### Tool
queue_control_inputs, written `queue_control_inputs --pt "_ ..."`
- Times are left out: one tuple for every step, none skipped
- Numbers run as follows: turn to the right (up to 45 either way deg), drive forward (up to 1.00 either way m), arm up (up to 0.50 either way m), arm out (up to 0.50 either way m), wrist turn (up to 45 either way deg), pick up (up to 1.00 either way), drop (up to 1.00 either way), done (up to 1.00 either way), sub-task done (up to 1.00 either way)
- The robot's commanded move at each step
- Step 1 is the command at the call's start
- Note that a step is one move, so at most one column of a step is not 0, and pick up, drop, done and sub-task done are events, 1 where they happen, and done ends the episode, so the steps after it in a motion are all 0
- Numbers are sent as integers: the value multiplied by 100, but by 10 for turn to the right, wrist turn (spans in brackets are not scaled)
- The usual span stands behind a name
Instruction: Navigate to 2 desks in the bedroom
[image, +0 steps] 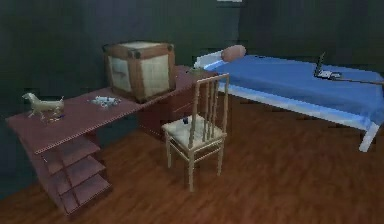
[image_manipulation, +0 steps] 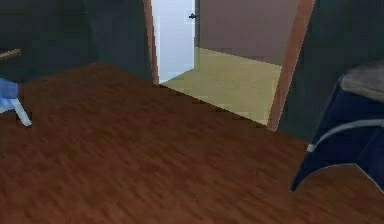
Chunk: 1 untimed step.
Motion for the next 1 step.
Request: queue_control_inputs --pt "0 55 0 0 0 0 0 0 0"
